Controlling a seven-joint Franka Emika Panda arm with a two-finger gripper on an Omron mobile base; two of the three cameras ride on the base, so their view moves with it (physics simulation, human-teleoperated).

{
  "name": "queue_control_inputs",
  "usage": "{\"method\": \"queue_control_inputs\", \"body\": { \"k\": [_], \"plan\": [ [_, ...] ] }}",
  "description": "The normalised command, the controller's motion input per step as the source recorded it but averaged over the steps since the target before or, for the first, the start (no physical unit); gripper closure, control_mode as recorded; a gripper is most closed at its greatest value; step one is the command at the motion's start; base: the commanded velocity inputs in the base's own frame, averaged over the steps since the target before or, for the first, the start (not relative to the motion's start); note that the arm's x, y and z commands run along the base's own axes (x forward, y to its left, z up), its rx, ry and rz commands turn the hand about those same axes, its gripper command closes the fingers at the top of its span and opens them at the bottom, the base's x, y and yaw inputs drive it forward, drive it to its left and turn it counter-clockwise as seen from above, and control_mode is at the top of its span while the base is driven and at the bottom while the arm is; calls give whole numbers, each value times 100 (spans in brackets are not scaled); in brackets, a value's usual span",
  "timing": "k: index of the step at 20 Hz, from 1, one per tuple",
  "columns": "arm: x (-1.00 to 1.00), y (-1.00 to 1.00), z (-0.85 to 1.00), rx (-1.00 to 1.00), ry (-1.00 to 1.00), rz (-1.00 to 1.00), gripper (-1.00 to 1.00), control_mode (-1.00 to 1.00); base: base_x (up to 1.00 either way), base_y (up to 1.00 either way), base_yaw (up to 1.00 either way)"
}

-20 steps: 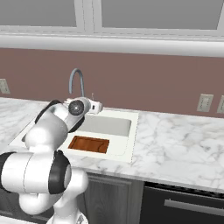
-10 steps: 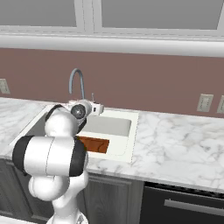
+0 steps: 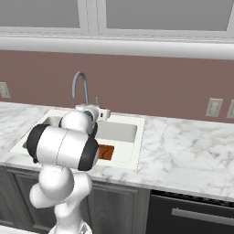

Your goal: Turn on the sink faucet with hot water and rinse the cutting board for ten seconds, then turn off the faucet. Push the cutting board to reach the water if necessary.

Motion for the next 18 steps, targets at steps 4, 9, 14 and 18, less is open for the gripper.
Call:
{"method": "queue_control_inputs", "body": {
  "k": [4,9,14,18],
  "plan": [
    [24,7,-1,0,-1,0,-100,-100,0,0,0],
    [18,15,0,0,-1,0,-100,-100,0,0,0],
    [9,24,0,0,0,-2,-100,-100,0,0,0],
    [5,19,0,0,0,-1,-100,-100,0,0,0]
  ]
}}
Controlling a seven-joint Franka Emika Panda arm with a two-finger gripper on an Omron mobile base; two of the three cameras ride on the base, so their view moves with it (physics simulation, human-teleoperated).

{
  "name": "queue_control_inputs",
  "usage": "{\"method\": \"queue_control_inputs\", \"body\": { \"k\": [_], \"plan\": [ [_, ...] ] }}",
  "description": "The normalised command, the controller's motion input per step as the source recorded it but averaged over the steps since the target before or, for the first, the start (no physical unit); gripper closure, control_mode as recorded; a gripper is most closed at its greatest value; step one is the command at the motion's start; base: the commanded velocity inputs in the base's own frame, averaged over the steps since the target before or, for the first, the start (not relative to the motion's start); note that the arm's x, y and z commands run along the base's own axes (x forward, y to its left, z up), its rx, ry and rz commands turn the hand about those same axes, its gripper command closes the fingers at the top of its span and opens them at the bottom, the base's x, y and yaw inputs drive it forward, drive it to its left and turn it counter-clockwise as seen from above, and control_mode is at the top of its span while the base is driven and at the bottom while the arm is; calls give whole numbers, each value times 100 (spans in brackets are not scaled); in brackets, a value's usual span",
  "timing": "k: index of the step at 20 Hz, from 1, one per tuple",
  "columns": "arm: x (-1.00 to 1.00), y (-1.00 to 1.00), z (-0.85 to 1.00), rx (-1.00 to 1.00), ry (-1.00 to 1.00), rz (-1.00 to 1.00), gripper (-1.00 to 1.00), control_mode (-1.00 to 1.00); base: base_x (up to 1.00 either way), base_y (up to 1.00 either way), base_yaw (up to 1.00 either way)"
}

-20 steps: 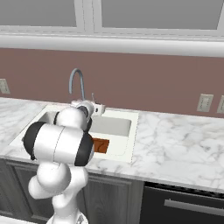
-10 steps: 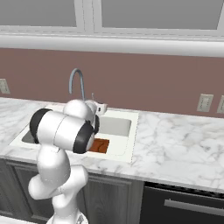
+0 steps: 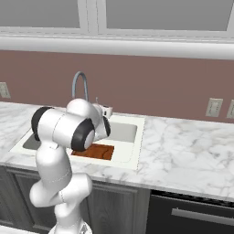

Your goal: Turn on the sink faucet with hot water and rinse the cutting board for ten seconds, then turn off the faucet. Push the cutting board to reach the water if necessary.

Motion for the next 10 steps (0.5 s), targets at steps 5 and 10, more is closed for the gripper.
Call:
{"method": "queue_control_inputs", "body": {
  "k": [5,10],
  "plan": [
    [8,13,0,0,0,-2,-100,-100,0,0,0],
    [21,8,-1,0,-1,-4,-100,-100,0,0,0]
  ]
}}
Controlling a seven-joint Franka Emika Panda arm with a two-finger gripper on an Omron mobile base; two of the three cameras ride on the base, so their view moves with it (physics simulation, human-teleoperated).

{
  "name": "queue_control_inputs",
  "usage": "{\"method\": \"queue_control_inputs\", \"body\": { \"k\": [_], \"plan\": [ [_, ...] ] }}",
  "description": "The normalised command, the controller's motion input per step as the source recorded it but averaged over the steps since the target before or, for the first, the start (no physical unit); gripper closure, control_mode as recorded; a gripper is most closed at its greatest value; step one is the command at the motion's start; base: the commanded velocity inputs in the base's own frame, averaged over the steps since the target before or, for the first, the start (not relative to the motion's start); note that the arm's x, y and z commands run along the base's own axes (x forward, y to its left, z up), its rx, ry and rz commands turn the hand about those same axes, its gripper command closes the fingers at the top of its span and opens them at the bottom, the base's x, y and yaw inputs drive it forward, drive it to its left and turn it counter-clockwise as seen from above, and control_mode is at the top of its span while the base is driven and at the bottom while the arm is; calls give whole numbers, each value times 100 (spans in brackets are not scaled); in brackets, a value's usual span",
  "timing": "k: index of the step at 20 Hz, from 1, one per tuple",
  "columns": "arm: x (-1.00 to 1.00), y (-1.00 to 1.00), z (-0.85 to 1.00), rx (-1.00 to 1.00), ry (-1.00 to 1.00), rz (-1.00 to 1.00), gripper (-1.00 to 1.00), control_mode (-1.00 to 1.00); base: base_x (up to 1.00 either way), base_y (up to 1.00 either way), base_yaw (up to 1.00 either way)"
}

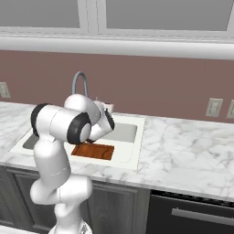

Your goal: Turn on the sink faucet with hot water and rinse the cutting board for ten seconds, then turn off the faucet. Push the cutting board to reach the water if necessary.

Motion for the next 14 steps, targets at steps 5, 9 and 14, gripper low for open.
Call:
{"method": "queue_control_inputs", "body": {
  "k": [5,9,14],
  "plan": [
    [16,1,-20,0,-5,0,-100,-100,0,0,0],
    [8,4,-24,0,-7,0,-100,-100,0,0,0],
    [0,0,-16,0,-9,0,-100,-100,0,0,0]
  ]
}}
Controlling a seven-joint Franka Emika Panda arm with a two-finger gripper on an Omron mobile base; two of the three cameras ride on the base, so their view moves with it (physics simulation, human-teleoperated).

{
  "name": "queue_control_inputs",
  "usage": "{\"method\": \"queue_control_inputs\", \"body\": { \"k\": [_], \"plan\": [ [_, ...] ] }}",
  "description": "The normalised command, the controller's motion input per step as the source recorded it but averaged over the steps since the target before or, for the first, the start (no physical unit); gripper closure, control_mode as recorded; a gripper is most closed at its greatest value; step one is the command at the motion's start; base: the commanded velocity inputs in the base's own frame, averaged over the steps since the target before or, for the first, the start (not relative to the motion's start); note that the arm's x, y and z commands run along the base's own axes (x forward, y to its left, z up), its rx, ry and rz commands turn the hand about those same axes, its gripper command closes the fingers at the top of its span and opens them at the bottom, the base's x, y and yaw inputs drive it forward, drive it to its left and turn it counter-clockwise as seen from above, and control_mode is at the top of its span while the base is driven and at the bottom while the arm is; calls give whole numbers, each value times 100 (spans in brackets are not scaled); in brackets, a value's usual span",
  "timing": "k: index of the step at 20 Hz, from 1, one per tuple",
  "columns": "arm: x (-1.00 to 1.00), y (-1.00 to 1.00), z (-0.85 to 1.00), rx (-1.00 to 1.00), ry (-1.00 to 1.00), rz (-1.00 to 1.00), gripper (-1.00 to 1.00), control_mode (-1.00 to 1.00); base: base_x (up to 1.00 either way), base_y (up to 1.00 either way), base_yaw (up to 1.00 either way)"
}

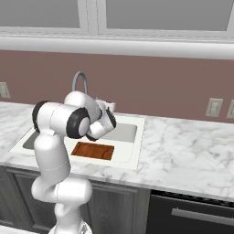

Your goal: Turn on the sink faucet with hot water and rinse the cutting board for ten seconds, then turn off the faucet. Push the cutting board to reach the water if necessary.

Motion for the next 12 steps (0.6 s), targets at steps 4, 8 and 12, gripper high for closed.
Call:
{"method": "queue_control_inputs", "body": {
  "k": [4,8,12],
  "plan": [
    [0,2,-13,0,-6,0,-100,-100,0,0,0],
    [0,14,-17,0,-6,0,-100,-100,0,0,0],
    [0,10,-24,0,-7,0,-100,-100,0,0,0]
  ]
}}
